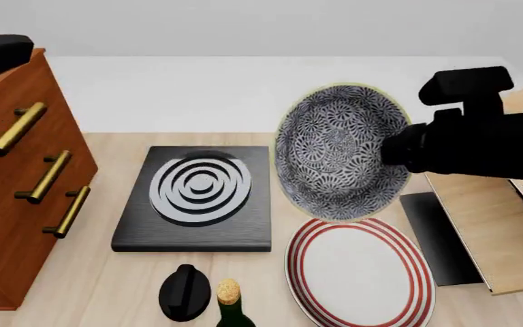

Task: Pick up the akita bowl and put it on the plate.

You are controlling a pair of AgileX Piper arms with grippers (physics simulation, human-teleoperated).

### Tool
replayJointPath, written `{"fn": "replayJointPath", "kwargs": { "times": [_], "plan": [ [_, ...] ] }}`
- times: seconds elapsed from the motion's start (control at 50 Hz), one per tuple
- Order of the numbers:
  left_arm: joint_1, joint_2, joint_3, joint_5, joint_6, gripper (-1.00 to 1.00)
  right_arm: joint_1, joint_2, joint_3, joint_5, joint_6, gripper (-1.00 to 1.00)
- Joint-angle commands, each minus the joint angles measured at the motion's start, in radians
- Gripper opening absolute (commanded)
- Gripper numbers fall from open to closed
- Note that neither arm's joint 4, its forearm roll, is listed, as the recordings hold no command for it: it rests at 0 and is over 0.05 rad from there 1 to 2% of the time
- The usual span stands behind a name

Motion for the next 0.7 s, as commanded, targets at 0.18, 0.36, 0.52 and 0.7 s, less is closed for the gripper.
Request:
{"fn": "replayJointPath", "kwargs": {
  "times": [0.18,0.36,0.52,0.7],
  "plan": [
    [-0.04,0.021,0.128,0.0,-0.039,1.0,-0.037,-0.05,0.088,0.032,0.046,-1.0],
    [-0.042,0.022,0.135,-0.007,-0.038,1.0,-0.026,-0.091,0.211,-0.014,0.094,-1.0],
    [-0.047,0.029,0.141,-0.015,-0.038,1.0,-0.031,-0.116,0.285,-0.034,0.118,-1.0],
    [-0.049,0.03,0.157,-0.024,-0.036,1.0,-0.061,-0.131,0.299,-0.014,0.113,-1.0]
  ]
}}
